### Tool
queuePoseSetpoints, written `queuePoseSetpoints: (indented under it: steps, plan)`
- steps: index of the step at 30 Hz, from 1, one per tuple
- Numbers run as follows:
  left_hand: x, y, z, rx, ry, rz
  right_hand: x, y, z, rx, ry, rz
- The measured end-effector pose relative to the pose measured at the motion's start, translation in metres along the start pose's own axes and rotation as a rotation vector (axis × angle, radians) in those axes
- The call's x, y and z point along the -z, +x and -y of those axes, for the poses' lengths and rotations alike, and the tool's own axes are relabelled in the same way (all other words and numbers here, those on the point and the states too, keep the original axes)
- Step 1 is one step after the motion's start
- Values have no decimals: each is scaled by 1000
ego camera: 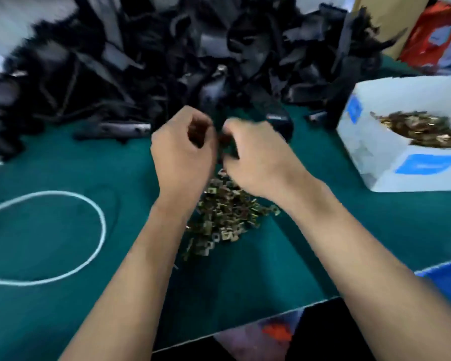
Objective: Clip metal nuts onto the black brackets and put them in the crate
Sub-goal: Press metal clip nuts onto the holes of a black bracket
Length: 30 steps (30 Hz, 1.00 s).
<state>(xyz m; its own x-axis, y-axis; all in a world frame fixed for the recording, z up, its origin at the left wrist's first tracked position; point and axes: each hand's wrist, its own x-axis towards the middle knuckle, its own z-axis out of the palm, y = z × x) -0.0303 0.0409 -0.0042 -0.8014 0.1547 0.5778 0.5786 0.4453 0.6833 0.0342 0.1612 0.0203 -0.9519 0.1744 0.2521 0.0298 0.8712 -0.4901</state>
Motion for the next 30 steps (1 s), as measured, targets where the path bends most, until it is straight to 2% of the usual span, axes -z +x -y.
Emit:
queuePoseSetpoints:
  steps: [1,3,6,11,13,18,24,26,30]
  plan:
    - [17,3,26,5,138,-30,-18,8,16,71,-122,168]
    - [46,7,69,30,341,-87,-47,18,38,176,-272,321]
    - [73,17,111,103,530,-92,-75,31,52,199,-314,301]
    - [79,41,145,434,629,136,-82,44,33,228,-104,313]
    - [76,42,148,448,638,161,-77,43,22,230,-1,324]
    - [82,38,148,323,726,-44,-73,44,10,210,163,401]
    - [89,39,150,333,678,-182,-81,45,10,196,207,257]
    - [86,37,149,384,513,-273,-76,48,6,182,253,247]
    - [76,35,128,651,-482,-407,-67,52,-2,210,199,221]
